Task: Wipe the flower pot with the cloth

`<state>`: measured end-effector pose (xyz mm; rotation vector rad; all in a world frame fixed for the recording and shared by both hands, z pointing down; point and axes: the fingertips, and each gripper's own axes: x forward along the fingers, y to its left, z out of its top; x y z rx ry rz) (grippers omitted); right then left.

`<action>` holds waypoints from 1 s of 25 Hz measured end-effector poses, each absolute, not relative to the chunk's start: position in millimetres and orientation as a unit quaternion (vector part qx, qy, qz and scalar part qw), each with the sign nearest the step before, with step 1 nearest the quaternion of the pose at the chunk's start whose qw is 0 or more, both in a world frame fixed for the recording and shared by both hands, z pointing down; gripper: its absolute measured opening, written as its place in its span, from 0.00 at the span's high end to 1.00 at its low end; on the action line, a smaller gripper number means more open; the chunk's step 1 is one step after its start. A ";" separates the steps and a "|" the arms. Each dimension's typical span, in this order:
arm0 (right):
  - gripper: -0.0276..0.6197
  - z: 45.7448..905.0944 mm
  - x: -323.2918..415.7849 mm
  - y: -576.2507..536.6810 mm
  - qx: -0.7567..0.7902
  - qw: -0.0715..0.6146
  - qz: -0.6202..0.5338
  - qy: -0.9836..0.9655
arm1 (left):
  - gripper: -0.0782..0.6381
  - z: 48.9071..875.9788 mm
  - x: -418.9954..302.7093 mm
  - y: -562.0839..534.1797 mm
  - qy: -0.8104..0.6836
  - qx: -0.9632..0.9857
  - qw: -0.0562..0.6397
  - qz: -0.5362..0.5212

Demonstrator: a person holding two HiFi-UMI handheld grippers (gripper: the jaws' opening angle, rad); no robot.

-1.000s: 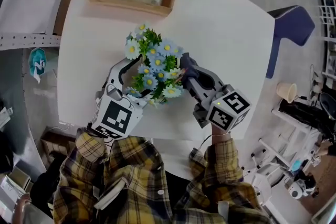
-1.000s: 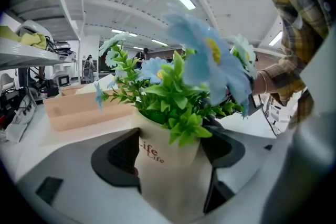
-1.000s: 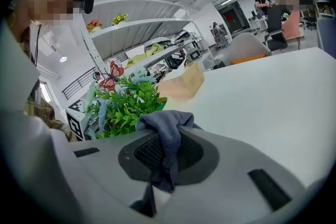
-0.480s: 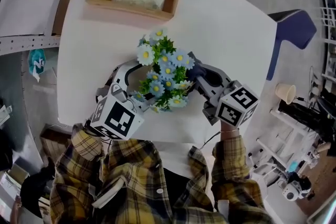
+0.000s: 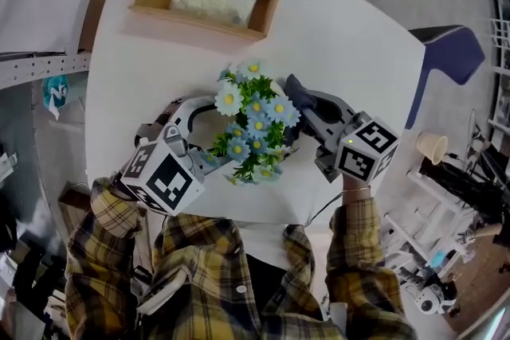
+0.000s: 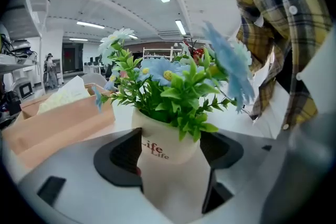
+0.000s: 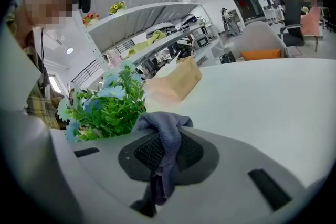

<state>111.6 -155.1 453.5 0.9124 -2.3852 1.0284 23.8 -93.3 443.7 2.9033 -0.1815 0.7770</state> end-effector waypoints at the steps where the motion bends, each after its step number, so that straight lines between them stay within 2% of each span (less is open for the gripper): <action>1: 0.92 453.8 111.7 -157.6 0.319 0.196 0.365 -0.852 | 0.39 443.5 24.4 -93.3 -0.058 0.962 0.065 0.258; 15: 0.92 458.7 88.0 -189.7 0.134 0.301 0.272 -0.904 | 0.39 445.0 42.0 -89.6 0.021 0.963 0.042 0.266; 21: 0.92 457.7 92.9 -180.1 0.153 0.289 0.283 -0.902 | 0.39 450.9 24.9 -83.6 -0.063 0.957 0.063 0.277; 25: 0.92 456.6 95.3 -162.0 0.189 0.283 0.291 -0.894 | 0.39 461.2 -2.0 -60.7 -0.123 0.938 0.101 0.307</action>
